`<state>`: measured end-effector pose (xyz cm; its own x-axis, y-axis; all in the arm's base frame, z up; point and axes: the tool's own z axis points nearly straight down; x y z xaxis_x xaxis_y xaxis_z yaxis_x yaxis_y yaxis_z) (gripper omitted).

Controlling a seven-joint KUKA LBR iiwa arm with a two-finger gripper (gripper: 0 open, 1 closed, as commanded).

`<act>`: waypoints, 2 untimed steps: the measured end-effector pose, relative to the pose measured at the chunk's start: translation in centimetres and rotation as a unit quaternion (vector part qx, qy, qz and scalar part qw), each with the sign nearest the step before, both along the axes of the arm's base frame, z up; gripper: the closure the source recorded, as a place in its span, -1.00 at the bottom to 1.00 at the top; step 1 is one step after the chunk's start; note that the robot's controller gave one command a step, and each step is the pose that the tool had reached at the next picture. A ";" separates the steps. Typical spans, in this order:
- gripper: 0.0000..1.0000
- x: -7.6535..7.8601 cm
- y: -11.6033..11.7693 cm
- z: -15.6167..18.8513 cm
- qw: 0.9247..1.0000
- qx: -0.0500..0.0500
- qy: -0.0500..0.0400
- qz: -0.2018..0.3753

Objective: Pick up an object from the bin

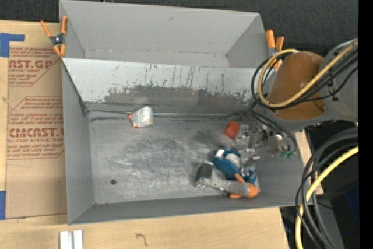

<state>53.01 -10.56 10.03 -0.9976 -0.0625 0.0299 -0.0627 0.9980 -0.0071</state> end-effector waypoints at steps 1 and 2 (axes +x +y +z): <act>1.00 0.1 0.3 0.7 0.999 0.002 -0.007 0.033; -1.00 0.0 -0.2 2.2 0.999 0.006 -0.018 0.048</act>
Offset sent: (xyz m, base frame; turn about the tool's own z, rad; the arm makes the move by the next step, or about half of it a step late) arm -0.0019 -0.0032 0.0221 -0.0968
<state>53.00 -10.74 12.27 -0.9873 -0.1587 -0.0071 -0.1587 0.9873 -0.0001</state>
